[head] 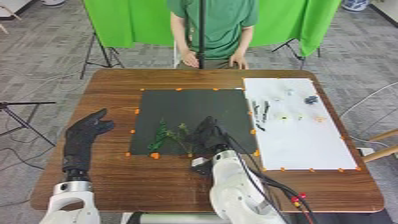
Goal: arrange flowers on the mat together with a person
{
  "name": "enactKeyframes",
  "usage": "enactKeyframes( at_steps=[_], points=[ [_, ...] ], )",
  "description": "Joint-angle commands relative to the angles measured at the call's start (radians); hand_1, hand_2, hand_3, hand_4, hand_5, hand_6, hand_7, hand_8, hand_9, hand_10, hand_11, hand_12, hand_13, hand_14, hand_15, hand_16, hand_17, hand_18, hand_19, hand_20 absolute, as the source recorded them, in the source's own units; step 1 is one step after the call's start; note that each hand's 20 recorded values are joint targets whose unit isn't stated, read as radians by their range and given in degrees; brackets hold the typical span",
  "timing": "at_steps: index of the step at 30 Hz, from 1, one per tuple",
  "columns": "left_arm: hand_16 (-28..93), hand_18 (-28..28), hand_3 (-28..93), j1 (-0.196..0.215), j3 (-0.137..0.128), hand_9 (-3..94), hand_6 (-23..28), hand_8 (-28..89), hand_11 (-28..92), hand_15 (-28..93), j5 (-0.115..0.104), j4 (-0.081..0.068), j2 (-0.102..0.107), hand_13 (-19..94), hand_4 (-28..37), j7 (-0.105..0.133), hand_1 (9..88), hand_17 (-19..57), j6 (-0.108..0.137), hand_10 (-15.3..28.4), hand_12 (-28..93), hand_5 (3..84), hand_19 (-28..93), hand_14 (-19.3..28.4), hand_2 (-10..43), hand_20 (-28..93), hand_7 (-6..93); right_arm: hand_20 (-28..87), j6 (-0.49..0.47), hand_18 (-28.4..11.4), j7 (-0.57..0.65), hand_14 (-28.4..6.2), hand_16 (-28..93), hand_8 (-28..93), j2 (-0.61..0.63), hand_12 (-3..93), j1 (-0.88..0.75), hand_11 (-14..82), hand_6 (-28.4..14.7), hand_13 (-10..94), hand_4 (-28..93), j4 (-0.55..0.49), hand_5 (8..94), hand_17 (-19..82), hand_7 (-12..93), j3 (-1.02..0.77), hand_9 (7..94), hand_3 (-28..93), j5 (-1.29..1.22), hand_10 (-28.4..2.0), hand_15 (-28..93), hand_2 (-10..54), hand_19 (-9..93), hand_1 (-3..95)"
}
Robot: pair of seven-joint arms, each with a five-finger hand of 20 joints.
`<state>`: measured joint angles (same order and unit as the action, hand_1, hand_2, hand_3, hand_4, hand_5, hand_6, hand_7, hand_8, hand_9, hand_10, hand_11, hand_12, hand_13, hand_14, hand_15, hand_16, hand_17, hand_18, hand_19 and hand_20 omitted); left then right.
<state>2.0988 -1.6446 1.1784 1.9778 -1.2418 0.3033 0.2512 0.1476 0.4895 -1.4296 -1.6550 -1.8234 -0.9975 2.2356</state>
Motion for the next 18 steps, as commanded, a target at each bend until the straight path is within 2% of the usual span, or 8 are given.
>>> enactKeyframes(
  at_steps=[1, 4, 5, 6, 8, 12, 14, 18],
  points=[
    [-1, 13.9, 69, 0.016, -0.005, 57.6, 2.9, -6, 22, 25, 0.004, 0.009, -0.014, 50, -18.2, -0.004, 27.5, 15.2, -0.013, 15.4, 15, 52.5, 14, 18.6, -1.9, 23, 14.1, 43, 0.085, -20.7, -0.123, -7.1, 32, 15, 0.022, 29.5, -0.039, 38.3, -0.9, 84, 38, -0.145, 85.6, 35, 25, -0.16, 91.8, -28, -0.074, -10.5, 76, -9.5, 66, 80.6],
    [-1, 13.9, 69, 0.015, -0.01, 57.6, 2.9, -6, 22, 25, 0.003, 0.011, -0.017, 50, -18.2, -0.003, 27.4, 15.2, -0.016, 15.4, 15, 52.4, 14, 18.6, -1.9, 23, 14.1, 44, 0.083, -19.7, -0.269, -8.4, 32, 13, 0.078, 29.3, -0.066, 38.9, -0.9, 79, 41, -0.246, 83.1, 32, 25, -0.29, 88.5, -24, -0.402, -10.9, 75, -9.5, 62, 75.5],
    [-1, 13.9, 69, 0.014, -0.01, 57.6, 2.9, -6, 22, 25, 0.002, 0.011, -0.018, 50, -18.1, -0.002, 27.4, 15.2, -0.019, 15.4, 15, 52.4, 14, 18.6, -2.0, 23, 14.1, 44, 0.079, -19.2, -0.319, -9.0, 31, 11, 0.099, 29.0, -0.078, 38.0, -0.9, 78, 12, -0.27, 81.3, 30, 26, -0.335, 87.0, 18, -0.536, -11.7, 74, -9.5, 60, 59.1],
    [-1, 13.9, 69, 0.011, -0.01, 57.6, 3.0, -6, 22, 25, 0.002, 0.01, -0.019, 50, -18.1, -0.001, 27.4, 15.3, -0.023, 15.4, 15, 52.5, 14, 18.5, -2.0, 23, 14.0, 43, 0.057, -18.3, -0.376, -9.5, 30, 8, 0.115, 28.4, -0.098, 36.5, -0.6, 76, -8, -0.292, 78.4, 28, 25, -0.385, 84.5, 48, -0.666, -12.8, 72, -9.5, 56, 46.3],
    [-1, 13.8, 69, 0.007, -0.01, 57.6, 3.0, -6, 22, 25, 0.002, 0.01, -0.021, 50, -18.1, 0.002, 27.4, 15.3, -0.027, 15.4, 15, 52.5, 14, 18.5, -2.0, 23, 14.0, 41, -0.013, -17.4, -0.481, -11.7, 27, -7, 0.144, 27.0, -0.15, 31.4, -0.2, 70, -15, -0.319, 74.1, 25, 26, -0.487, 79.5, 64, -0.896, -14.6, 64, -6.3, 48, 33.0],
    [-2, 13.9, 69, 0.007, -0.008, 57.6, 2.9, -6, 22, 25, 0.004, 0.014, -0.027, 50, -18.1, 0.01, 27.4, 15.3, -0.034, 15.4, 15, 52.6, 14, 18.5, -2.0, 23, 14.0, 37, -0.182, -17.8, -0.632, -16.0, 25, -9, 0.167, 23.5, -0.276, 16.7, -2.1, 58, -15, -0.334, 66.3, 22, 21, -0.674, 67.9, 67, -1.11, -17.6, 37, 2.2, 32, 18.8],
    [-2, 13.7, 69, 0.017, -0.01, 57.6, 2.9, -6, 22, 25, 0.007, 0.02, -0.032, 50, -18.2, 0.012, 27.4, 15.5, -0.034, 15.4, 15, 52.5, 14, 18.5, -1.9, 23, 14.0, 34, -0.252, -17.6, -0.686, -16.2, 27, -8, 0.165, 21.0, -0.331, 10.7, -2.1, 54, -16, -0.317, 59.7, 22, 16, -0.753, 61.9, 69, -1.064, -17.3, 21, 0.3, 22, 16.5],
    [-2, 13.8, 69, 0.021, -0.008, 57.6, 2.9, -6, 22, 25, 0.013, 0.022, -0.039, 50, -18.2, 0.011, 27.5, 15.5, -0.041, 15.4, 15, 52.5, 14, 18.5, -2.0, 23, 14.0, 29, -0.351, -17.1, -0.708, -15.6, 26, -7, 0.15, 18.6, -0.418, 5.9, -1.4, 41, -18, -0.282, 46.1, 19, 11, -0.861, 48.7, 71, -1.163, -15.8, 12, -6.1, 10, 15.9]
  ],
)
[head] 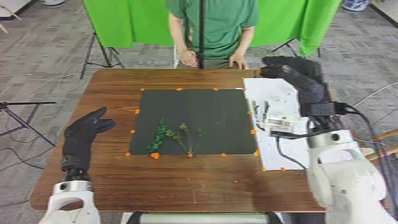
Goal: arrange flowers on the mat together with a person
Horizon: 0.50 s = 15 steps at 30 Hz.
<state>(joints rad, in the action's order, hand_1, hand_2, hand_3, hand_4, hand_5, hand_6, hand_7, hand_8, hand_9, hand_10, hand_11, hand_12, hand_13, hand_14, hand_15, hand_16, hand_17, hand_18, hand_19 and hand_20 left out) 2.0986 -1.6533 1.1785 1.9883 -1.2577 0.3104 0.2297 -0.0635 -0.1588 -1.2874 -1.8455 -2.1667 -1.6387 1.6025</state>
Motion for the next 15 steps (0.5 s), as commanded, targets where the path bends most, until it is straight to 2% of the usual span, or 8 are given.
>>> enactKeyframes(
  at_steps=[1, 5, 10, 15],
  points=[
    [-2, 13.8, 69, 0.021, 0.001, 57.6, 2.9, -6, 22, 25, 0.015, 0.012, -0.025, 50, -18.2, 0.004, 27.4, 15.5, -0.021, 15.4, 15, 52.5, 14, 18.5, -2.0, 23, 14.0, 28, -0.149, -17.2, -0.071, -15.7, 25, -7, -0.003, 18.0, -0.244, 5.4, -1.4, 38, -18, 0.069, 43.9, 18, 10, -0.237, 46.4, 72, -0.55, -15.7, 10, -7.2, 8, 15.6],
    [-2, 13.8, 69, 0.024, 0.002, 57.6, 2.9, -6, 22, 24, 0.027, 0.018, -0.029, 50, -18.2, 0.003, 27.5, 15.4, -0.03, 15.4, 15, 52.6, 14, 18.5, -1.8, 23, 14.1, 23, -0.189, -16.9, -0.087, -14.0, 17, -7, -0.071, 14.5, -0.311, 3.9, -1.4, 28, -19, 0.081, 38.4, 16, 6, -0.316, 39.4, 72, -0.533, -15.4, 6, -9.5, 2, 12.3],
    [-2, 13.7, 69, 0.035, -0.001, 57.6, 2.9, -6, 22, 24, 0.029, 0.025, -0.039, 50, -18.2, 0.008, 27.4, 15.4, -0.03, 15.4, 15, 52.6, 14, 18.5, -1.9, 23, 14.1, 22, -0.237, -16.2, -0.08, -12.5, 14, -7, -0.128, 12.7, -0.385, 2.8, -1.5, 25, -19, 0.073, 37.4, 14, 5, -0.375, 37.1, 74, -0.534, -14.9, 4, -9.5, 0, 9.7],
    [-2, 13.7, 69, 0.039, -0.005, 57.6, 2.9, -6, 22, 24, 0.037, 0.032, -0.036, 50, -18.3, 0.001, 27.4, 15.4, -0.038, 15.5, 15, 52.6, 14, 18.5, -1.8, 23, 14.0, 21, -0.238, -16.3, -0.08, -12.6, 12, -7, -0.142, 11.9, -0.404, 3.0, -1.7, 24, -19, 0.081, 36.8, 14, 5, -0.379, 36.3, 74, -0.543, -15.0, 4, -9.5, 0, 9.3]
  ],
)
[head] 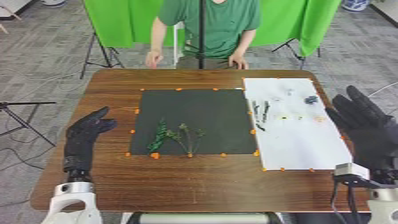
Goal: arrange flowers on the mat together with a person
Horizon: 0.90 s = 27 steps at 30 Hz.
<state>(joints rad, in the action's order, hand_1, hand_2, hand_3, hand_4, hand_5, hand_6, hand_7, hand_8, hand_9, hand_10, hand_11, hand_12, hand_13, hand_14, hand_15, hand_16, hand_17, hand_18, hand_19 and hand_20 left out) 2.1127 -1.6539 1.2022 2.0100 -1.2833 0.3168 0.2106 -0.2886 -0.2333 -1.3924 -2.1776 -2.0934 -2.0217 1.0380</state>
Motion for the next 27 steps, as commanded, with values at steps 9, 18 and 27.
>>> enactKeyframes(
  at_steps=[9, 18, 27],
  points=[
    [-2, 13.7, 68, 0.009, -0.019, 57.4, 2.9, -6, 22, 24, 0.05, 0.039, 0.015, 50, -17.2, 0.001, 28.6, 15.6, -0.064, 15.4, 15, 52.4, 14, 18.5, -3.4, 23, 13.9, 21, -0.04, -16.2, -0.021, -12.4, 11, -7, -0.047, 11.8, -0.052, 3.2, -2.3, 25, -19, 0.03, 37.3, 14, 5, 0.012, 36.6, 74, 0.028, -14.9, 5, -9.5, 1, 9.1],
    [-1, 13.7, 68, 0.006, -0.015, 57.4, 2.9, -6, 21, 23, 0.042, 0.04, 0.017, 50, -16.8, 0.002, 28.6, 15.6, -0.059, 15.4, 15, 52.3, 14, 18.4, -3.5, 23, 13.8, 21, -0.033, -16.1, -0.022, -12.3, 10, -7, -0.049, 11.7, -0.047, 3.3, -2.6, 25, -19, 0.033, 37.8, 14, 5, 0.015, 36.8, 74, 0.028, -14.9, 6, -9.5, 1, 9.2],
    [-1, 13.7, 68, 0.006, -0.012, 57.4, 2.9, -6, 21, 23, 0.038, 0.036, 0.017, 50, -16.9, 0.002, 28.4, 15.5, -0.055, 15.4, 15, 52.2, 14, 18.5, -3.5, 23, 13.7, 21, -0.032, -16.0, -0.02, -12.3, 9, -7, -0.049, 11.8, -0.045, 3.4, -2.7, 26, -19, 0.032, 38.2, 14, 5, 0.017, 37.1, 74, 0.042, -14.8, 7, -9.5, 1, 9.4]
  ],
)
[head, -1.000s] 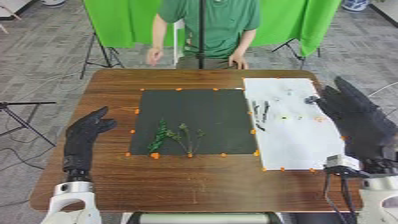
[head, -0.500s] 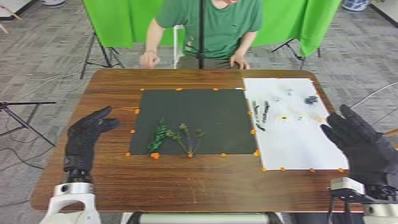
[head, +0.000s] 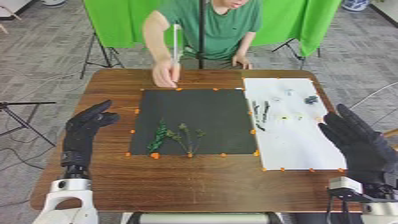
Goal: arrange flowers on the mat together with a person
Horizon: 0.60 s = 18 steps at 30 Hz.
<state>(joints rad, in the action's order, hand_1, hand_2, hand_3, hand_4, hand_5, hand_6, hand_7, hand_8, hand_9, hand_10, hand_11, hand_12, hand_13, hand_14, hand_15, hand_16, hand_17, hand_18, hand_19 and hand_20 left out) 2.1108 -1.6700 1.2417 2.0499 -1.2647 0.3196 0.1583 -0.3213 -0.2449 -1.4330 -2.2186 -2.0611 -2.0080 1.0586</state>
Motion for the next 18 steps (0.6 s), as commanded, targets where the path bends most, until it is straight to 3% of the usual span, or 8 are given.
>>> enactKeyframes(
  at_steps=[1, 14, 18],
  points=[
    [-1, 13.7, 68, 0.009, 0.003, 57.3, 2.9, -6, 21, 23, 0.0, -0.003, -0.003, 50, -16.9, -0.001, 28.4, 15.5, -0.002, 15.4, 15, 52.3, 14, 18.5, -3.5, 23, 13.7, 21, 0.002, -16.0, -0.005, -12.3, 9, -7, -0.007, 11.9, -0.003, 3.5, -2.8, 26, -19, -0.002, 38.2, 14, 5, 0.005, 37.1, 74, 0.022, -14.8, 7, -9.5, 1, 9.5],
    [-1, 13.7, 68, 0.014, -0.002, 57.4, 3.0, -6, 21, 23, -0.001, -0.007, -0.011, 50, -17.0, -0.005, 28.4, 15.5, -0.003, 15.4, 15, 52.4, 14, 18.5, -3.4, 23, 13.5, 22, -0.035, -16.0, 0.003, -12.3, 10, -7, -0.015, 12.2, -0.007, 3.8, -3.2, 28, -19, 0.001, 39.7, 14, 5, -0.012, 38.2, 74, 0.049, -14.8, 9, -9.5, 1, 10.1],
    [-1, 13.7, 68, 0.019, -0.004, 57.4, 2.9, -6, 21, 23, -0.003, -0.005, -0.013, 50, -16.9, -0.005, 28.4, 15.4, -0.003, 15.4, 15, 52.3, 14, 18.5, -3.4, 23, 13.6, 22, -0.005, -16.0, 0.01, -12.3, 10, -7, -0.001, 12.2, 0.006, 3.8, -3.3, 28, -19, -0.004, 40.2, 15, 5, 0.016, 38.3, 74, 0.057, -14.9, 9, -9.5, 1, 10.1]
  ],
)
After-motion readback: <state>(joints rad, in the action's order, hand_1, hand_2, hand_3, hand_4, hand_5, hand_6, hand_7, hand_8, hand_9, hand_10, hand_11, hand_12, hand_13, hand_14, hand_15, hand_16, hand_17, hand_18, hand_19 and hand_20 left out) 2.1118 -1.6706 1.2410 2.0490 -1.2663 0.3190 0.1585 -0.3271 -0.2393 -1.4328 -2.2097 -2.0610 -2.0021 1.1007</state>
